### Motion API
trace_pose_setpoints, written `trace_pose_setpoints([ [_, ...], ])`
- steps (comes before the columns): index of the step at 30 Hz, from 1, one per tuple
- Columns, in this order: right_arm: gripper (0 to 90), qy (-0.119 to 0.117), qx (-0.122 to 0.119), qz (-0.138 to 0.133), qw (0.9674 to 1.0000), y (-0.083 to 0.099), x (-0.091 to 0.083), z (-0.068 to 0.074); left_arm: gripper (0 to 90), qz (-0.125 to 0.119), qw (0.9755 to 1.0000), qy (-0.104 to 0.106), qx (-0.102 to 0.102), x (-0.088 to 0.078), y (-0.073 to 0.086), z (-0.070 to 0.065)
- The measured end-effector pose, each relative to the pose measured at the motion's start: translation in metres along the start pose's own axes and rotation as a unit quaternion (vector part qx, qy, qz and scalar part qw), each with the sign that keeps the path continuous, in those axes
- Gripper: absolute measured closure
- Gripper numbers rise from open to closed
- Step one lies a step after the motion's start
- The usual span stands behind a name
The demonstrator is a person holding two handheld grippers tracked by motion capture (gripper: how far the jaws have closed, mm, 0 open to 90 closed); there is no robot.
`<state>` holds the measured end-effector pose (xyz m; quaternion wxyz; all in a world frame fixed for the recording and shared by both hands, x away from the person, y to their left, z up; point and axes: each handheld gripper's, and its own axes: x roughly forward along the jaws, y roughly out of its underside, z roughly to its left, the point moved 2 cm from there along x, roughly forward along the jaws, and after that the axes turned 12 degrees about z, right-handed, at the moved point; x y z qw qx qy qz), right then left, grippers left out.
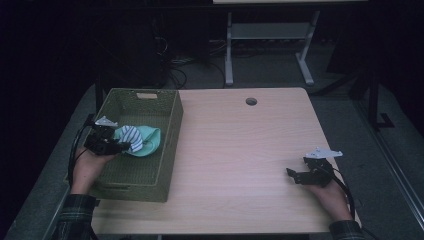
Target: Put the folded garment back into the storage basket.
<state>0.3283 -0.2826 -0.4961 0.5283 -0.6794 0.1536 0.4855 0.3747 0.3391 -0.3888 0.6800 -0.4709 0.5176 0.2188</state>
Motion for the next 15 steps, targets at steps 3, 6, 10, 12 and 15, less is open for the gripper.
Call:
trace_pose_setpoints([
  [3,16.2,0.000,0.000,0.000,1.0000,0.000,0.000,0.000,69.9,0.005,1.0000,0.004,-0.001,0.006,0.001,0.001],
  [6,16.2,0.000,0.000,0.000,1.0000,0.000,0.000,0.000,69.7,0.016,0.9999,0.005,0.000,0.012,0.003,0.002],
  [10,16.2,0.000,0.000,0.000,1.0000,0.000,0.000,0.000,69.5,0.023,0.9997,0.005,0.001,0.017,0.004,0.002],
  [12,16.2,0.000,0.000,0.000,1.0000,0.000,0.000,0.000,69.5,0.026,0.9996,0.005,0.001,0.019,0.004,0.002],
  [15,16.2,0.000,0.000,0.000,1.0000,0.000,0.000,0.000,69.2,0.033,0.9994,0.009,0.000,0.022,0.005,0.002],
])
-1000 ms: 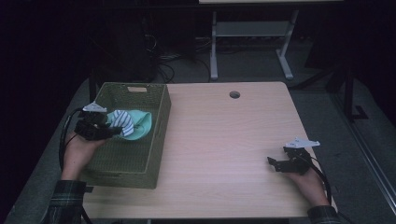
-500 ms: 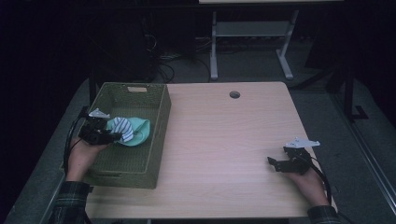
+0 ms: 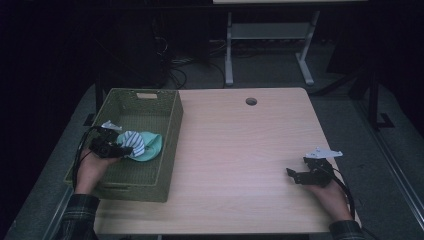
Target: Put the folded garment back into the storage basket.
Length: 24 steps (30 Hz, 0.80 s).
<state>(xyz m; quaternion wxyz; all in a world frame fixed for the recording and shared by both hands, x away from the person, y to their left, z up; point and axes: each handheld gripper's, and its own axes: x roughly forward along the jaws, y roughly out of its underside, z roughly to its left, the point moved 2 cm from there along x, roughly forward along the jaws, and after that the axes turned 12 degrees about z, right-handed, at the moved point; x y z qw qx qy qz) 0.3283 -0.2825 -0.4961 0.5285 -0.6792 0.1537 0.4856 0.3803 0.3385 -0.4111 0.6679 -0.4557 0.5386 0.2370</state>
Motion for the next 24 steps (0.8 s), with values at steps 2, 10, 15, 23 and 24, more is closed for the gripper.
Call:
trace_pose_setpoints([
  [2,16.2,0.000,0.000,0.000,1.0000,0.0000,0.0000,0.0000,69.0,0.008,1.0000,0.004,0.002,0.0023,0.0002,-0.0002],
  [10,16.2,0.000,0.000,0.000,1.0000,0.0000,0.0001,0.0000,63.6,0.018,0.9998,0.006,0.001,0.0064,0.0012,0.0010],
  [15,16.2,0.000,0.001,0.000,1.0000,0.0000,0.0000,0.0000,49.2,0.008,0.9999,0.008,-0.009,0.0058,0.0015,0.0027],
  [23,16.2,0.002,0.004,-0.001,1.0000,0.0001,-0.0001,0.0002,35.6,-0.012,0.9998,0.008,-0.015,0.0008,0.0024,0.0052],
  [24,16.2,0.002,0.004,0.000,1.0000,0.0001,-0.0001,0.0002,33.2,-0.013,0.9998,0.008,-0.015,0.0005,0.0023,0.0054],
])
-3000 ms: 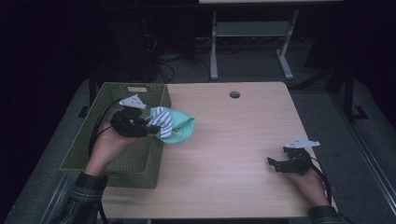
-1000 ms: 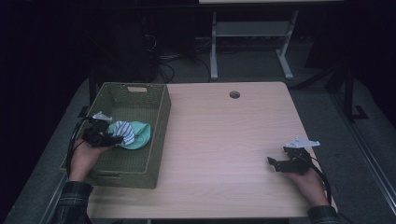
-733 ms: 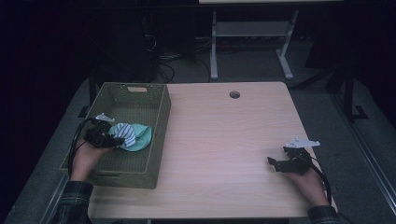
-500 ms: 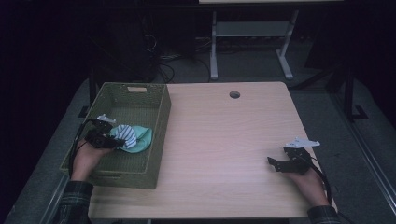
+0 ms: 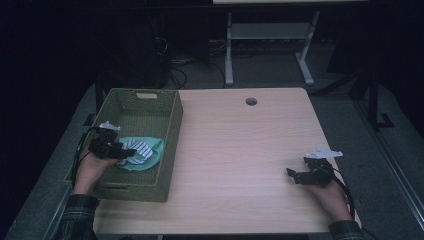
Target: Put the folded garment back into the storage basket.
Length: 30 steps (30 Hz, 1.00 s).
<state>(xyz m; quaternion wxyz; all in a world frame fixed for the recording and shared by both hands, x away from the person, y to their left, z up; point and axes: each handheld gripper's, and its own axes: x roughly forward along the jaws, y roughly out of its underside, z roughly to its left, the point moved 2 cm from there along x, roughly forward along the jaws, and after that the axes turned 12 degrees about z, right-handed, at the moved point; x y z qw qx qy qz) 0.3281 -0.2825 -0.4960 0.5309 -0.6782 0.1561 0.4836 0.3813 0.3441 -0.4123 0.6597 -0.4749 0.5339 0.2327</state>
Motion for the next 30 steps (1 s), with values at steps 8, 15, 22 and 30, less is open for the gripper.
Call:
trace_pose_setpoints([
  [8,16.2,0.000,0.000,0.000,1.0000,0.000,0.000,0.000,16.6,-0.021,0.9997,0.011,-0.005,-0.006,-0.002,-0.001],
  [15,16.2,0.000,0.000,0.000,1.0000,0.000,0.000,0.000,14.5,-0.040,0.9990,0.021,0.001,-0.020,-0.009,-0.012],
  [22,16.2,0.000,0.000,0.000,1.0000,0.000,0.000,0.000,14.5,-0.063,0.9973,0.035,0.014,-0.034,-0.022,-0.031],
  [30,16.2,0.000,0.000,0.000,1.0000,0.000,0.000,0.000,14.3,-0.087,0.9941,0.051,0.039,-0.045,-0.038,-0.058],
])
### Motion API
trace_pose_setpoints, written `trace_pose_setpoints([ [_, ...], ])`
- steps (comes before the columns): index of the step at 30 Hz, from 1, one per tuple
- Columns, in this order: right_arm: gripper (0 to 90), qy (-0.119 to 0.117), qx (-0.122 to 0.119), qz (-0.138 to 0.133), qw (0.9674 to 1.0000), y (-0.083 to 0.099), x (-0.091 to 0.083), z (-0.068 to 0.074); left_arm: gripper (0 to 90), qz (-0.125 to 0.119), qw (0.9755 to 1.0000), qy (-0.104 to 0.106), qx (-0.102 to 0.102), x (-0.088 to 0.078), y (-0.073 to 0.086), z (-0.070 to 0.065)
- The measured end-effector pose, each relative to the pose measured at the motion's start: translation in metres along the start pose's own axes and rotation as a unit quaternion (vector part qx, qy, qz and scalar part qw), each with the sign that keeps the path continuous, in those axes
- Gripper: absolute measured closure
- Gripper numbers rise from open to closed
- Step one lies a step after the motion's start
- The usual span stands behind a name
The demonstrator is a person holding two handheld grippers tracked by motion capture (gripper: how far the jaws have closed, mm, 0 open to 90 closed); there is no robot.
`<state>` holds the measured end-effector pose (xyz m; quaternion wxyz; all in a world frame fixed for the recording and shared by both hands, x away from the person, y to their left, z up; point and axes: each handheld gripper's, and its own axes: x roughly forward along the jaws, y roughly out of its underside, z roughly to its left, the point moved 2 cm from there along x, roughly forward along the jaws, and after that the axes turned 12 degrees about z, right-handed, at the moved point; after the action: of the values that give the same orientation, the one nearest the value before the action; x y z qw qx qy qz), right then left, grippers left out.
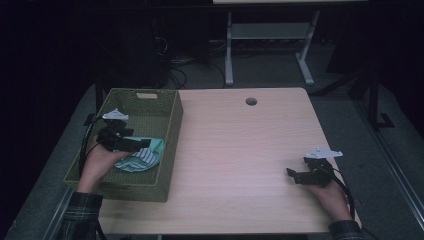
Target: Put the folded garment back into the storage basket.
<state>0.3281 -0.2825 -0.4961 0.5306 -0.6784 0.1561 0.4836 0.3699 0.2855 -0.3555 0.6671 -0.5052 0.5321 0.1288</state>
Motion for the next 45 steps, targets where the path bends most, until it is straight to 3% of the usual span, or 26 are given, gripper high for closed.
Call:
trace_pose_setpoints([
  [10,16.2,0.000,0.000,0.000,1.0000,0.000,0.000,0.000,13.6,-0.018,0.9990,0.027,0.032,0.005,-0.023,-0.040],
  [25,16.2,0.000,-0.001,0.000,1.0000,0.000,0.000,0.000,13.7,-0.022,0.9932,0.069,0.092,0.034,-0.053,-0.110],
  [34,16.2,0.000,0.000,0.000,1.0000,0.000,0.000,0.000,13.7,-0.017,0.9893,0.081,0.120,0.063,-0.056,-0.149],
  [37,16.2,0.000,-0.001,0.000,1.0000,0.000,0.000,0.000,13.7,-0.004,0.9876,0.079,0.135,0.078,-0.054,-0.161],
  [45,16.2,-0.001,-0.002,0.000,1.0000,0.000,0.000,0.000,13.6,0.004,0.9861,0.074,0.149,0.112,-0.042,-0.176],
])
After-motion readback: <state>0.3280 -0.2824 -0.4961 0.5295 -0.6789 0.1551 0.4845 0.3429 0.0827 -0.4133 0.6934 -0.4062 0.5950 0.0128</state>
